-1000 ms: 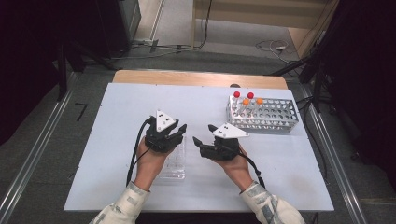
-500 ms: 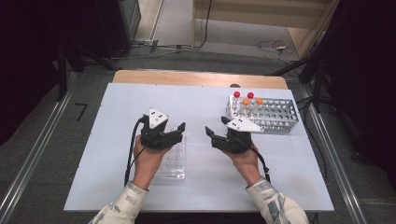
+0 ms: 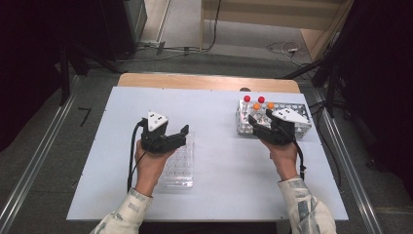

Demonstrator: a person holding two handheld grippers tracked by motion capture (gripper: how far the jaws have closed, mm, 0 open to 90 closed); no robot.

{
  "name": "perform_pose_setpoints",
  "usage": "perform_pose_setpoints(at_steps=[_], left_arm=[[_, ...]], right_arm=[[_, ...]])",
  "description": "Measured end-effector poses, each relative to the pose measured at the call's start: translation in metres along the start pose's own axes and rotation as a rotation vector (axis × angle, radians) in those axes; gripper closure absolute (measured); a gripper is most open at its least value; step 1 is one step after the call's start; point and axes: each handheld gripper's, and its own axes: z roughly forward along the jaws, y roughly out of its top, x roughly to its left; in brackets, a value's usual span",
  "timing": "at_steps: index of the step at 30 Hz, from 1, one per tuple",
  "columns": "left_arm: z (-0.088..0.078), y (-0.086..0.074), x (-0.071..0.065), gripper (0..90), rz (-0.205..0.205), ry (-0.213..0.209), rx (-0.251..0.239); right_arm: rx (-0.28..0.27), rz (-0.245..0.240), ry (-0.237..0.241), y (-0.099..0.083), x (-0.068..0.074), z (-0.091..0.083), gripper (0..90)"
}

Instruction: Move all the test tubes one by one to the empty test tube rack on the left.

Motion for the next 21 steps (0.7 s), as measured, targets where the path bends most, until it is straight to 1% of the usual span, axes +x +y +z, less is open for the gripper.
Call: perform_pose_setpoints(at_steps=[3,6,9,11,14,21], left_arm=[[0.0,0.0,0.0,26.3,-0.002,0.002,0.001],[0.0,0.0,0.001,26.3,-0.005,0.009,-0.004],[0.0,0.0,0.001,26.3,-0.006,0.011,-0.006],[0.0,0.0,0.001,26.3,-0.005,0.013,-0.009],[-0.001,0.0,0.002,26.4,-0.007,0.014,-0.012],[0.001,-0.001,0.002,26.4,-0.008,0.02,-0.01]], right_arm=[[0.011,0.004,-0.025,-0.003,-0.007,0.005,30.0],[0.011,0.011,-0.036,-0.005,-0.01,0.01,31.7],[0.0,0.012,-0.044,-0.007,-0.01,0.017,37.1],[-0.004,0.003,-0.051,-0.008,-0.009,0.023,39.0],[0.01,-0.003,-0.065,-0.011,-0.008,0.033,41.9],[0.021,0.009,-0.079,-0.016,-0.013,0.048,50.2]])
